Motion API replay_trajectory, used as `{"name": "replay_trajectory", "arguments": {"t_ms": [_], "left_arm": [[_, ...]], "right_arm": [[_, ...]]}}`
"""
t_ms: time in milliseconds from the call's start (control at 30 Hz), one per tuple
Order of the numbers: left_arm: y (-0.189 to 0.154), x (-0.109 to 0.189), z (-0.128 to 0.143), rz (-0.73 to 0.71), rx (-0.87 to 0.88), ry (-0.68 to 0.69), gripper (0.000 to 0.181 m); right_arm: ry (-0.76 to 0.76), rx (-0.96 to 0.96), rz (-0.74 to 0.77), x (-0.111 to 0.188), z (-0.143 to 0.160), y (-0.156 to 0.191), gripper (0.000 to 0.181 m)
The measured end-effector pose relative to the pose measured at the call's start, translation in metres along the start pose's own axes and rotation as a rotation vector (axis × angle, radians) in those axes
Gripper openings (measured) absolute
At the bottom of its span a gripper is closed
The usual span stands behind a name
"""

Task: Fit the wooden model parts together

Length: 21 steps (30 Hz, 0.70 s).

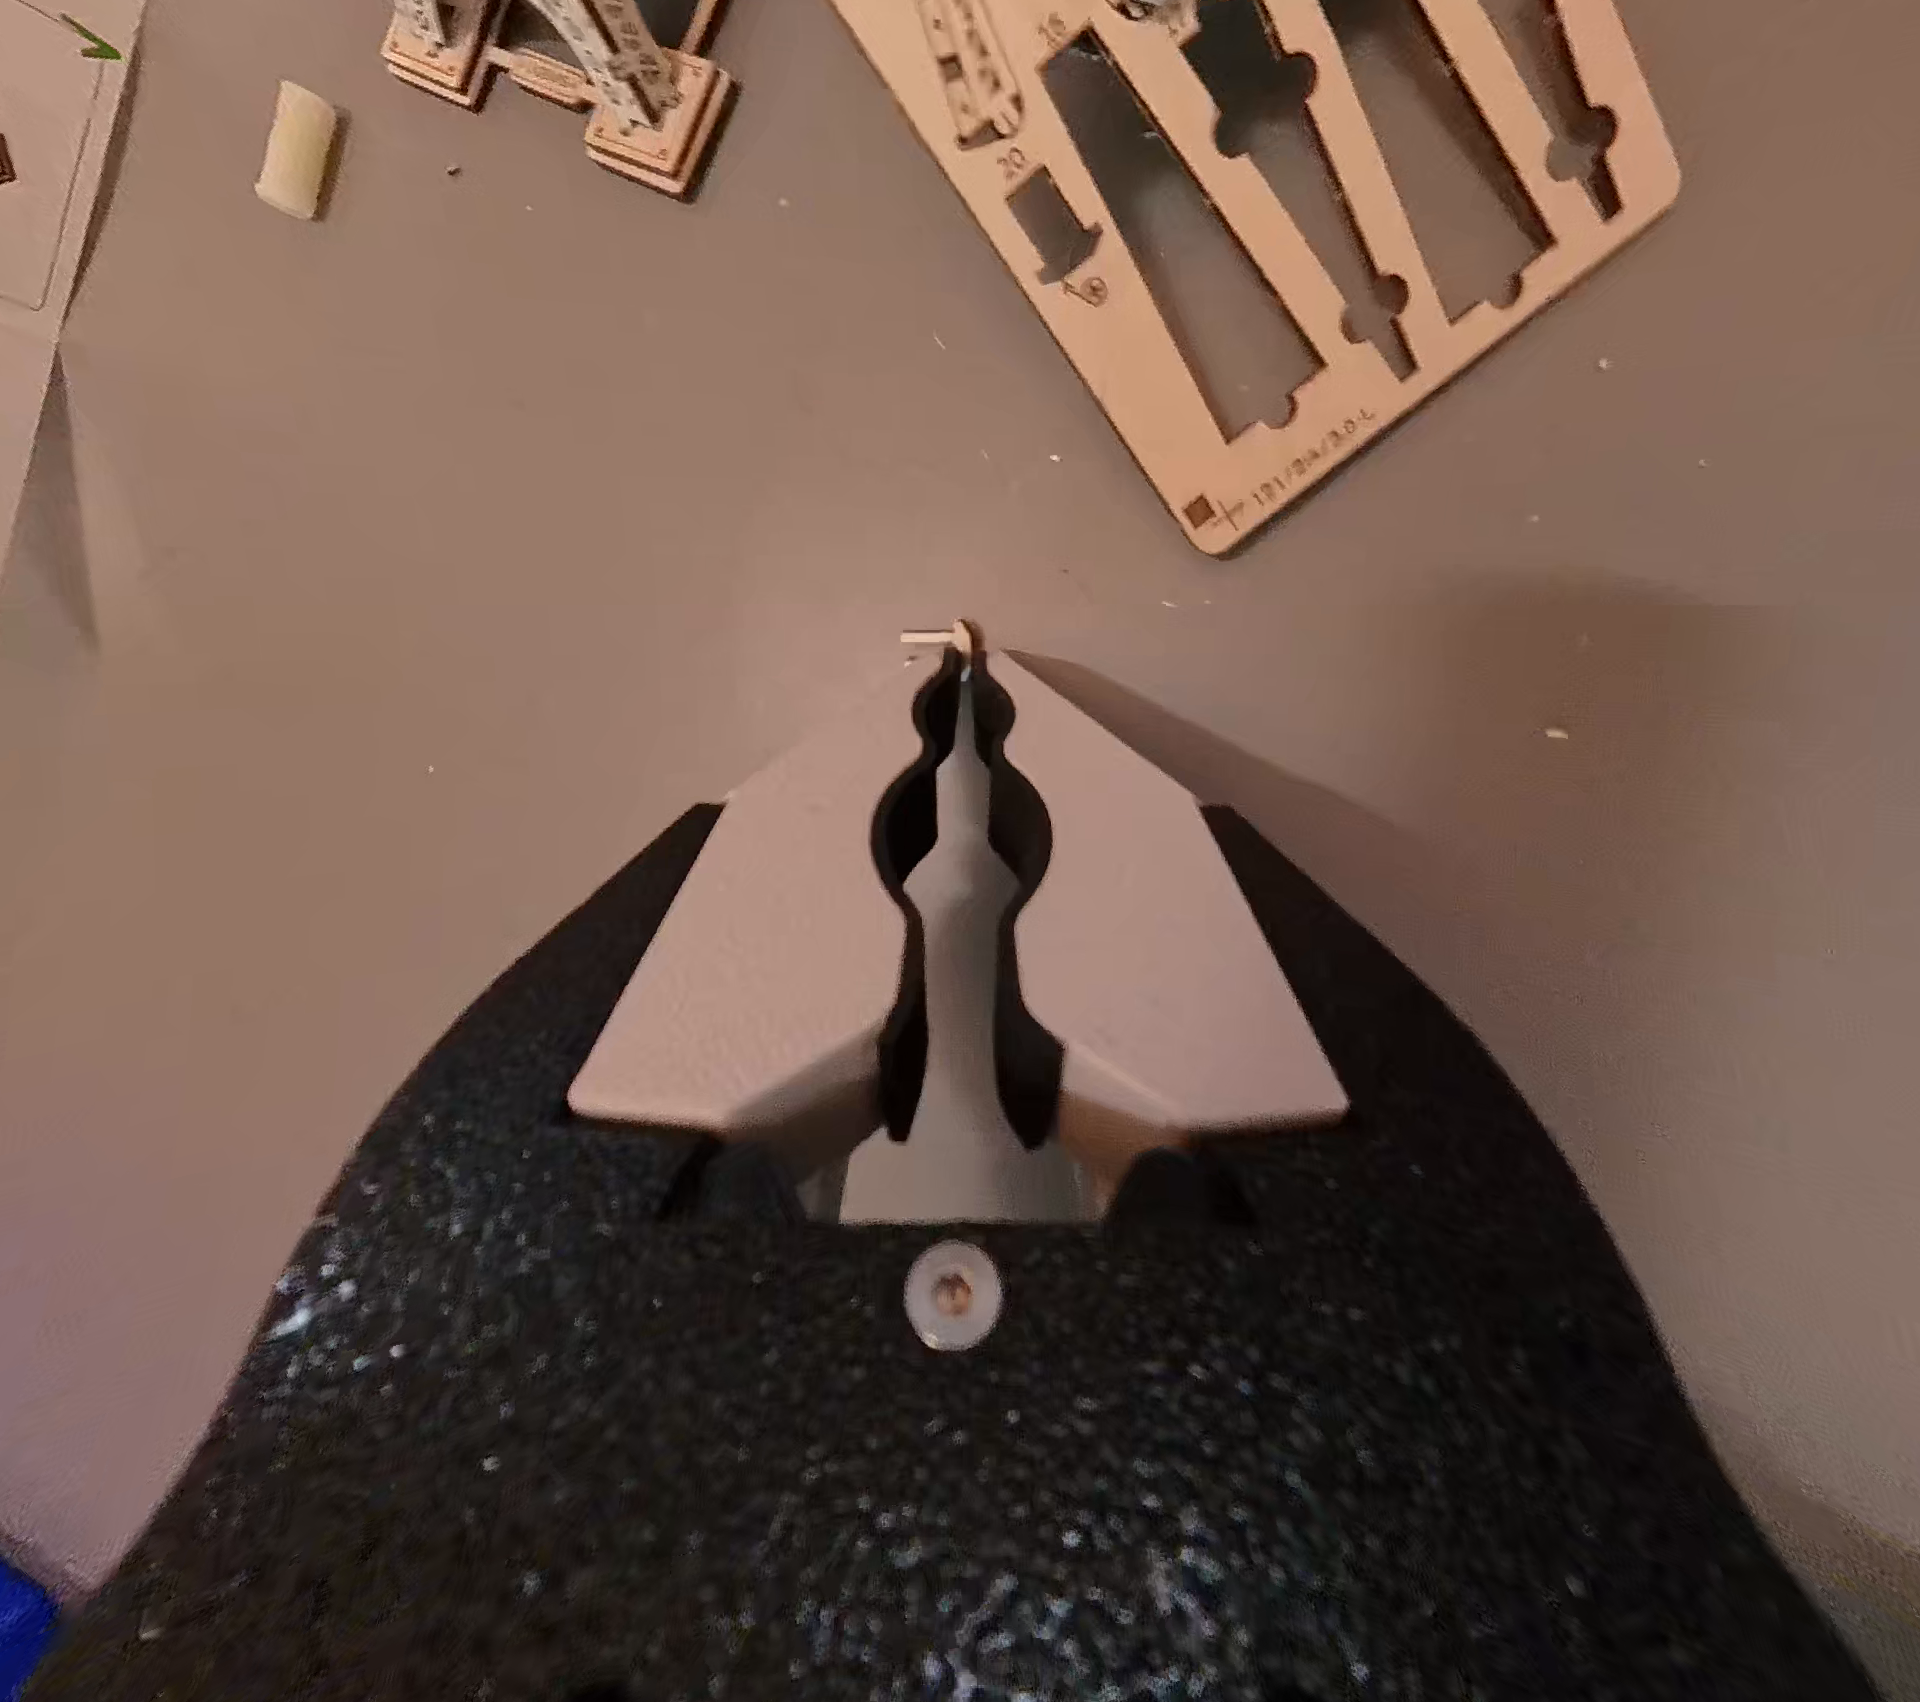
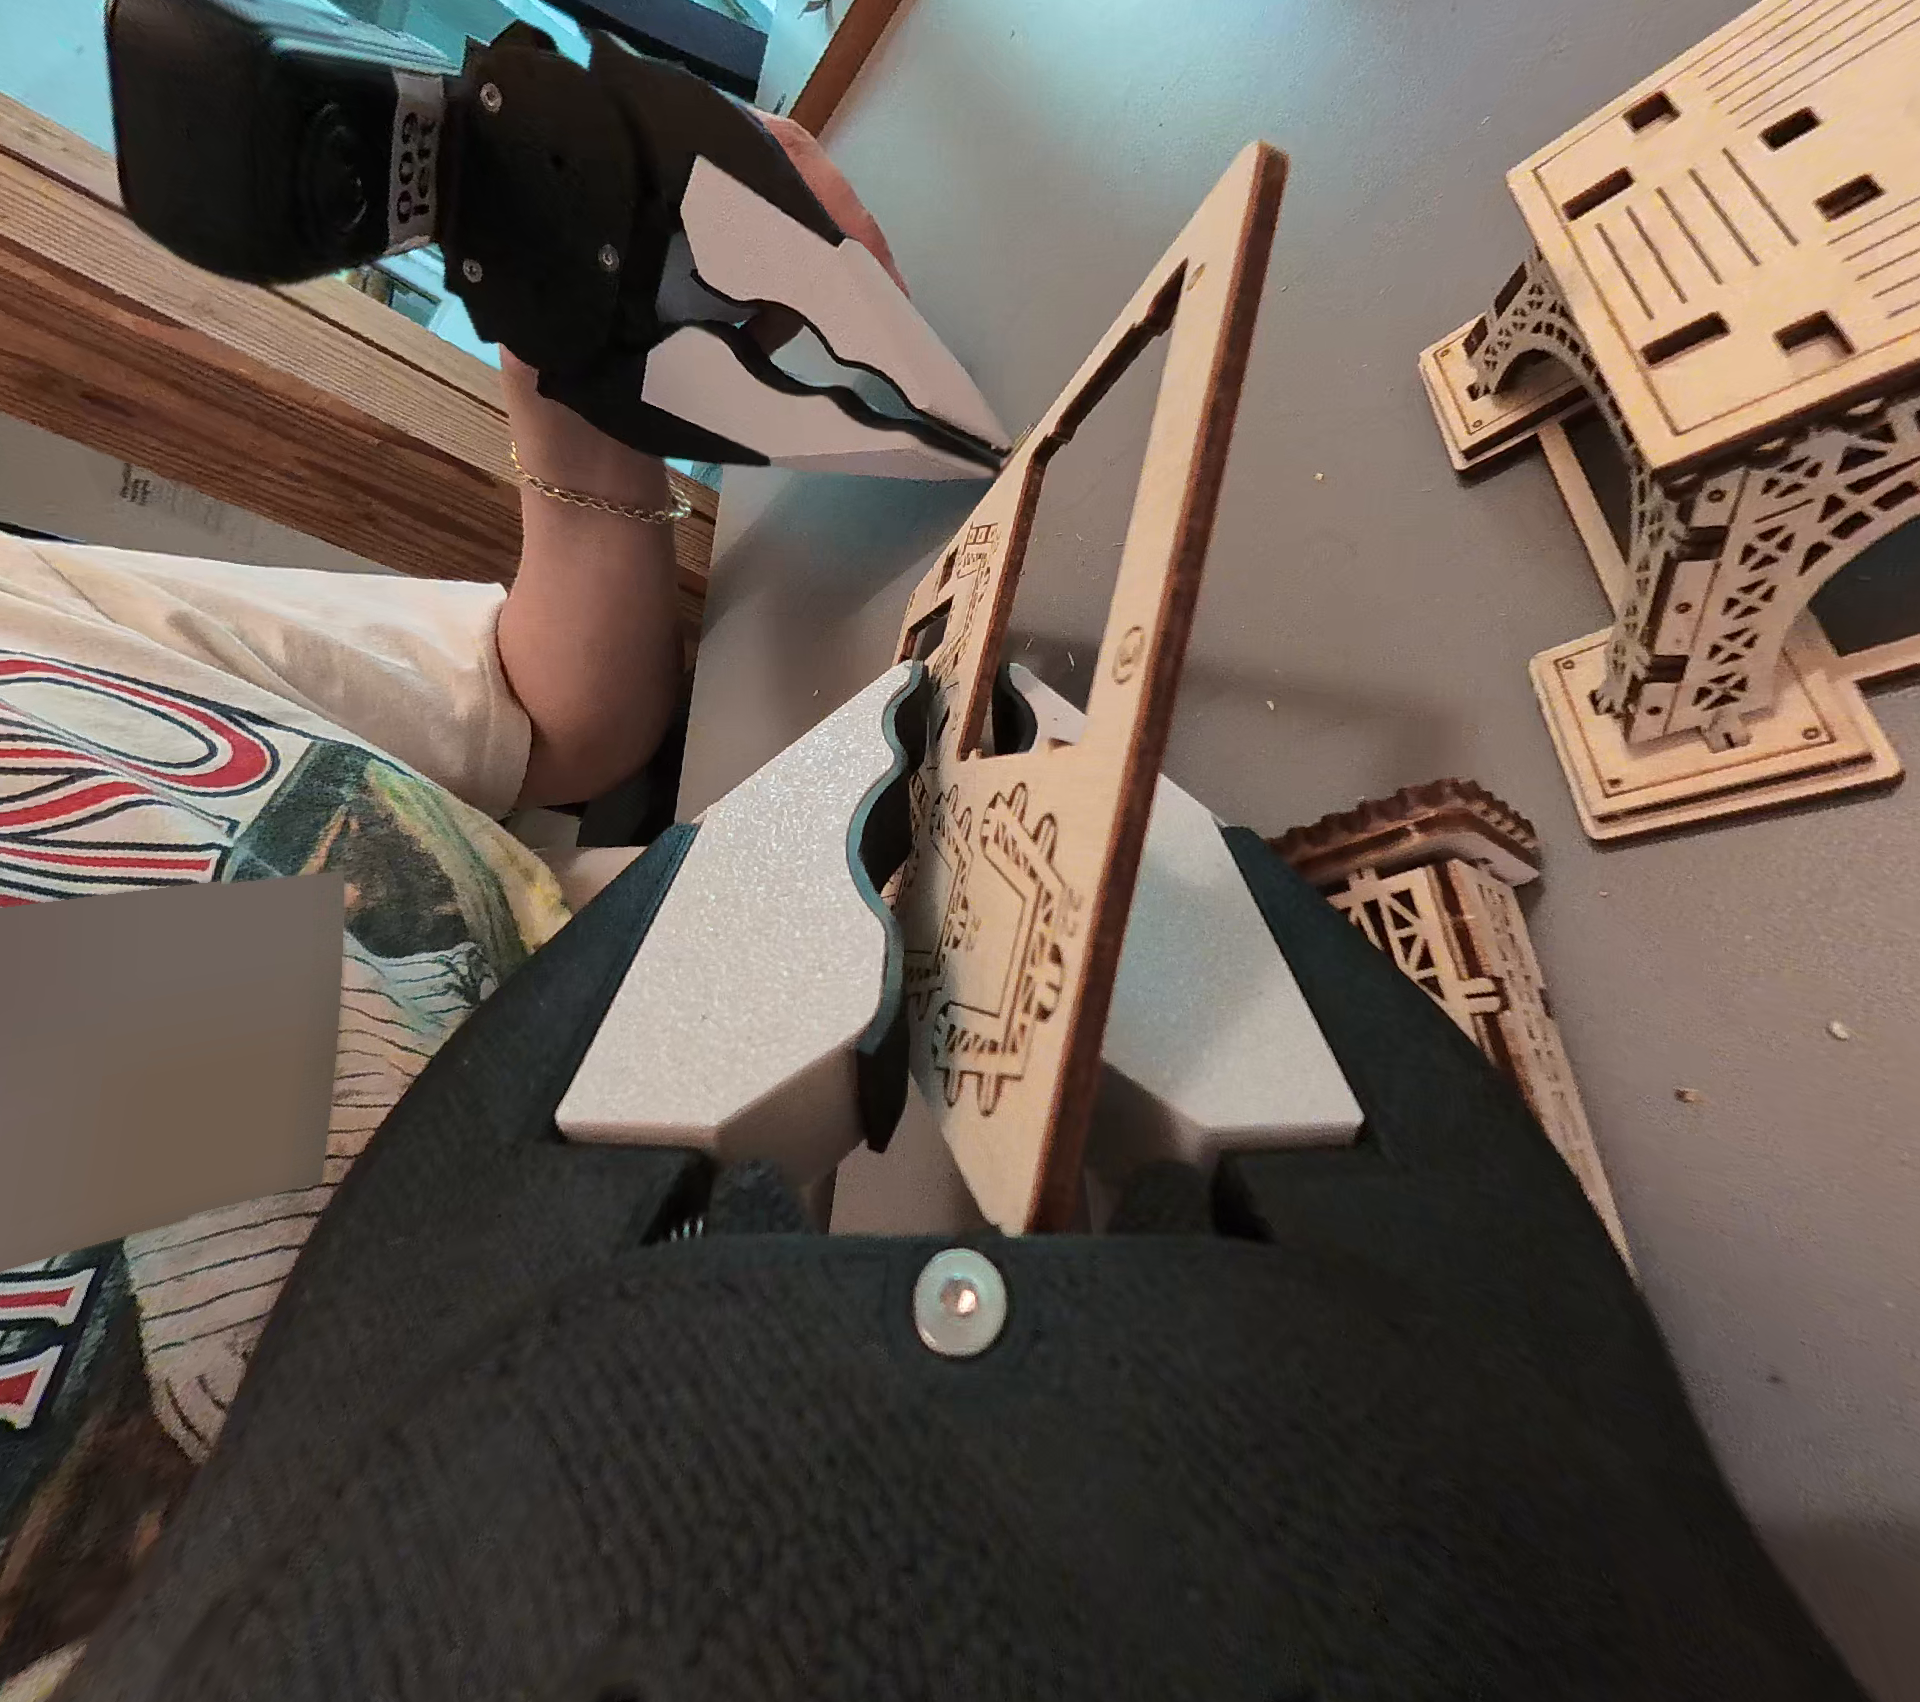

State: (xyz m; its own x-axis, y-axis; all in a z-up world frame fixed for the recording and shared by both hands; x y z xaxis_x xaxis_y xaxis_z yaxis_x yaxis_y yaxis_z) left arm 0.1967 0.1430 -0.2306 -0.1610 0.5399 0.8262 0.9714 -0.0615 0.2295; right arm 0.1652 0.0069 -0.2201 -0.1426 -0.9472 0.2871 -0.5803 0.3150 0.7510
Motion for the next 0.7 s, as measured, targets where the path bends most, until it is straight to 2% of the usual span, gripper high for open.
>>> {"name": "replay_trajectory", "arguments": {"t_ms": [67,200,233,267,300,367,433,500,533,633,700], "left_arm": [[0.002,0.002,-0.004,0.025,0.081,-0.071,0.0],[0.003,0.018,-0.023,0.278,0.429,-0.37,0.0],[0.007,0.019,-0.021,0.305,0.495,-0.386,0.0],[0.012,0.017,-0.015,0.273,0.503,-0.363,0.0],[0.017,0.014,-0.01,0.188,0.447,-0.323,0.0],[0.02,0.009,-0.005,0.021,0.301,-0.235,0.015],[0.015,0.0,-0.011,0.016,0.312,-0.17,0.02],[0.011,-0.009,-0.022,0.053,0.338,-0.188,0.017],[0.007,-0.012,-0.025,0.068,0.272,-0.187,0.015],[0.009,-0.011,-0.017,-0.052,-0.027,-0.077,0.022],[0.016,-0.006,-0.019,-0.059,-0.112,-0.046,0.027]], "right_arm": [[-0.001,-0.001,-0.001,0.0,0.0,0.0,0.01],[-0.002,-0.003,-0.004,0.0,0.0,0.0,0.009],[-0.002,-0.004,-0.005,0.0,0.0,0.0,0.009],[-0.002,-0.004,-0.006,0.0,0.0,0.0,0.009],[-0.001,-0.005,-0.006,0.0,0.0,0.0,0.009],[-0.001,-0.005,-0.006,0.0,0.0,0.0,0.009],[-0.001,-0.005,-0.006,0.0,0.0,0.0,0.009],[-0.001,-0.005,-0.006,0.0,0.0,0.0,0.009],[-0.001,-0.005,-0.007,0.0,0.0,0.0,0.009],[0.0,-0.009,-0.015,0.0,0.0,0.0,0.008],[0.0,-0.01,-0.016,0.0,0.0,0.0,0.008]]}}
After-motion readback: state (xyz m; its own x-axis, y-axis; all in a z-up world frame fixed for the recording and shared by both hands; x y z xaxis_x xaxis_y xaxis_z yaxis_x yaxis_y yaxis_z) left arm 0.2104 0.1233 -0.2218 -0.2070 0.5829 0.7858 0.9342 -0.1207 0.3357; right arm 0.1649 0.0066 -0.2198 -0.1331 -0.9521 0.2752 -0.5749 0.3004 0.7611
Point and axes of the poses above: each gripper's, where its closed fingertips meet, x back along the fingers, z out of its underside, y = z × x across the jaws, the point moved 4 cm from there along x, back along the fingers
